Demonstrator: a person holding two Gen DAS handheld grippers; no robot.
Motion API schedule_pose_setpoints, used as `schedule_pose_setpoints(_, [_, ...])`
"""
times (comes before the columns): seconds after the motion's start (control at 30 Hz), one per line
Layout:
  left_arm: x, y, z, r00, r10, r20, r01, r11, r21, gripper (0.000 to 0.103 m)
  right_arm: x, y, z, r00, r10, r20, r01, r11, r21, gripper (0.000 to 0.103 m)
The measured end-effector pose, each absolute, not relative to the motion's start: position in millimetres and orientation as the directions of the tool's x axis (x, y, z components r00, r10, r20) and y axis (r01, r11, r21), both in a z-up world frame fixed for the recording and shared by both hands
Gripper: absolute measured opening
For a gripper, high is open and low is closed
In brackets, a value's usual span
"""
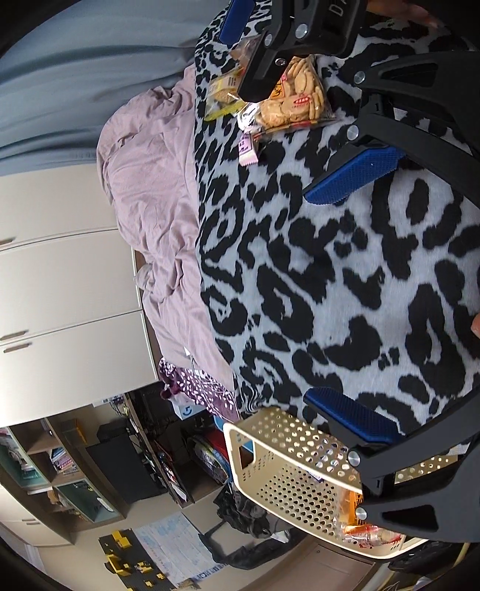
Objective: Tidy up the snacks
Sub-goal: 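Close the right gripper on the brown nut pack while the left gripper approaches the round cracker bag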
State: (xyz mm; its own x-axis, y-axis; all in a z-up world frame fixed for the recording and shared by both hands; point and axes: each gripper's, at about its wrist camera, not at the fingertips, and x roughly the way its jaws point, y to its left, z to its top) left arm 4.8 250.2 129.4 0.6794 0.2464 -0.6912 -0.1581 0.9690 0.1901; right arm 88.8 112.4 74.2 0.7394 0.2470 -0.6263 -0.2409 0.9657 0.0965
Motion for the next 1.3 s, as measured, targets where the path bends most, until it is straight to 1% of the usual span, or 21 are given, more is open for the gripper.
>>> schedule_pose_setpoints(0.63, [14.4,219.7,120.6,0.673,0.202,-0.712,-0.09,0.977,0.193,0.101,92.2,68.2,56.4,0.738,0.173,-0.652,-0.15,0.984,0.092,0.098])
schedule_pose_setpoints(0.83, [15.9,212.7,118.3,0.671,0.175,-0.721,-0.065,0.982,0.178,0.101,93.2,33.5,48.6,0.739,0.13,-0.661,-0.076,0.991,0.11,0.098])
schedule_pose_setpoints(1.0, [17.5,207.1,114.8,0.666,0.157,-0.729,-0.048,0.985,0.168,0.101,94.5,7.6,43.4,0.728,0.121,-0.674,-0.031,0.989,0.145,0.098])
schedule_pose_setpoints(1.17, [20.4,201.8,112.5,0.663,0.139,-0.736,-0.031,0.987,0.158,0.101,96.2,2.2,42.5,0.723,0.12,-0.68,-0.04,0.99,0.132,0.098])
schedule_pose_setpoints(1.3, [22.1,200.5,112.8,0.664,0.129,-0.737,-0.026,0.988,0.149,0.101,109.2,7.5,39.6,0.695,0.135,-0.707,-0.085,0.991,0.105,0.098])
